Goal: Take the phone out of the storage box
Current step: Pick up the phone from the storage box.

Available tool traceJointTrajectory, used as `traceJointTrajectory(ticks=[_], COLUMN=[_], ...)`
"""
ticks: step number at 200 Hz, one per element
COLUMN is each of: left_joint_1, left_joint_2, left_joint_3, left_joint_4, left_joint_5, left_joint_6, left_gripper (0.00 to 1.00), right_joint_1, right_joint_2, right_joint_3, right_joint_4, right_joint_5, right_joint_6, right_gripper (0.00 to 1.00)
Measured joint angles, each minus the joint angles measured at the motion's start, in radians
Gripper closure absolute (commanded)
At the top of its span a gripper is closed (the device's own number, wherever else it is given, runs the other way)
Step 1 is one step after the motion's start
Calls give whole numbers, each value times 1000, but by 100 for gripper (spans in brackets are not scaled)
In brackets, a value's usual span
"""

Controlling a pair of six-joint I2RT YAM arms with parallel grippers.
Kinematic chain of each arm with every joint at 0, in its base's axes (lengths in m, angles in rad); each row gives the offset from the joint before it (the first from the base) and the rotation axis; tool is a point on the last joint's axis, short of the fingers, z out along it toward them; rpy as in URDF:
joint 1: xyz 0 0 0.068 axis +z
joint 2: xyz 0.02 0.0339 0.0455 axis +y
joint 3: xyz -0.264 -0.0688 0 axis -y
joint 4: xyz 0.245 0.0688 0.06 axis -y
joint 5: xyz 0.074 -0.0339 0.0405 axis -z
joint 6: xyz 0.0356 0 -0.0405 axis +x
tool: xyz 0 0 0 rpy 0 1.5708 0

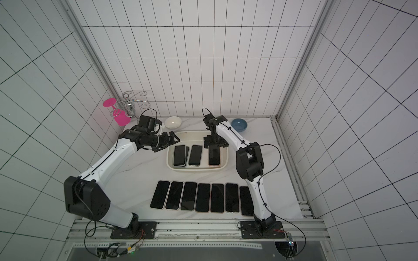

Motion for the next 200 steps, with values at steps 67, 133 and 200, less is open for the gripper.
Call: traceJointTrajectory(ticks=[67,133,200], left_joint_1=[0,2,4], left_joint_2=[0,1,2], left_joint_3=[-30,-35,-48], left_joint_4=[0,0,0], left_joint_5=[0,0,0], left_joint_6=[1,2,9], left_gripper=[2,2,2], right_joint_1=[5,6,6], right_joint_2=[50,100,108], right_joint_3=[-1,-2,-1], right_joint_4=[25,30,38], right_joint_5=[1,1,-28], right_joint_6=[34,49,66], right_gripper=[3,11,7])
